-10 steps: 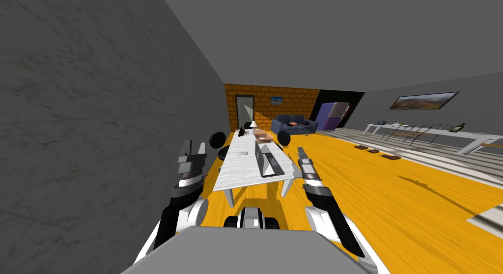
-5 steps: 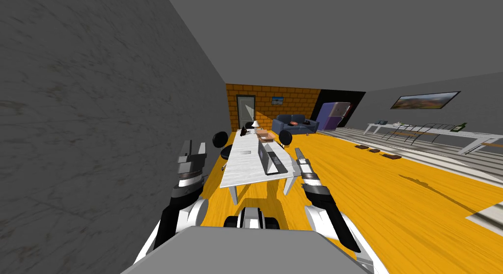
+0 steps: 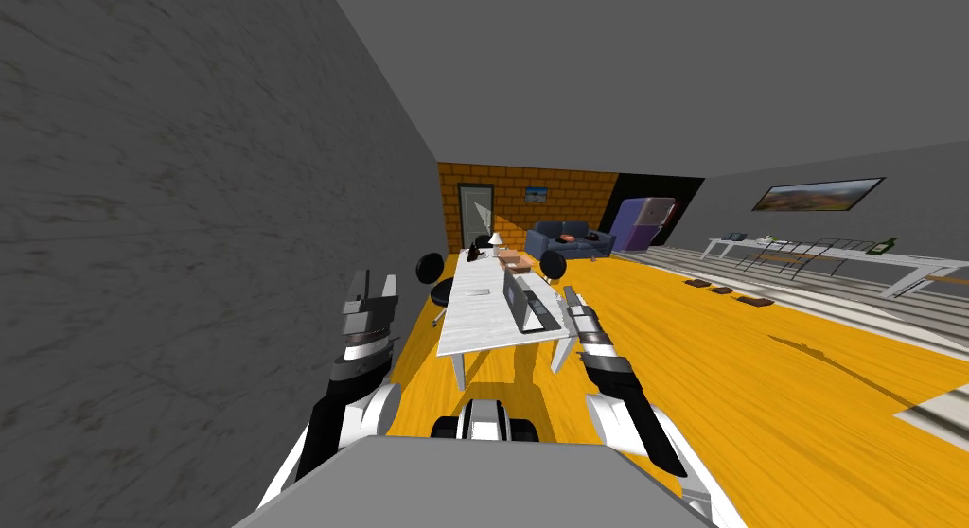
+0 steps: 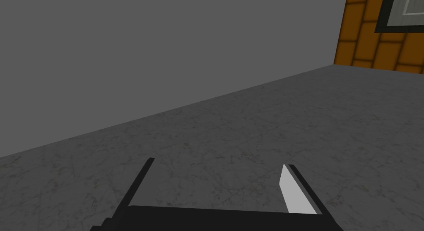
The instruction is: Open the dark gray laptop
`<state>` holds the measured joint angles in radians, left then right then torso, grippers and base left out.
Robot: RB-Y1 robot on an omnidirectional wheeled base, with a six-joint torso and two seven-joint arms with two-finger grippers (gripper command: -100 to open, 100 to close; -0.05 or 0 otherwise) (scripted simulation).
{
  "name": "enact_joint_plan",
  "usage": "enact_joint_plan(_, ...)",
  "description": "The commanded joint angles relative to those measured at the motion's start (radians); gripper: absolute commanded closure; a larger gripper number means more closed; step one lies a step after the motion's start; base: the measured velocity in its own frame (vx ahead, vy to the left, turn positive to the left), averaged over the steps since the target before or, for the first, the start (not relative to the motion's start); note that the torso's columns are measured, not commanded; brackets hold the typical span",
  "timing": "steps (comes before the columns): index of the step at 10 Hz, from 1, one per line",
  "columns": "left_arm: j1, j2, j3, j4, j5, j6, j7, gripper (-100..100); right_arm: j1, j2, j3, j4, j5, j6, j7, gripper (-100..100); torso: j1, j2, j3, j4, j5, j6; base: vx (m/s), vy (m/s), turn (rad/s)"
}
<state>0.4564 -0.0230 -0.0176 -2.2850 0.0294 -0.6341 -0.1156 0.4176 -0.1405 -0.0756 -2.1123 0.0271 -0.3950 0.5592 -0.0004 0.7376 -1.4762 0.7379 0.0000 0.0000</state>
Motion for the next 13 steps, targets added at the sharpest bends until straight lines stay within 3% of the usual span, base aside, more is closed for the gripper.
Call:
enact_joint_plan(1,0.000,0.000,0.000,0.000,0.000,0.000,0.000,0,-0.008,-0.002,-0.001,0.017,0.004,-0.001,0.073,-100,0.002,0.001,0.001,0.000,0.000,0.000,-0.055,0.109,-0.003)
enact_joint_plan(13,0.000,0.000,0.000,0.000,0.000,0.000,0.000,0,-0.058,-0.023,-0.021,0.122,0.026,0.018,0.415,-100,0.000,0.000,0.000,0.000,0.000,0.000,-0.029,0.095,-0.002)
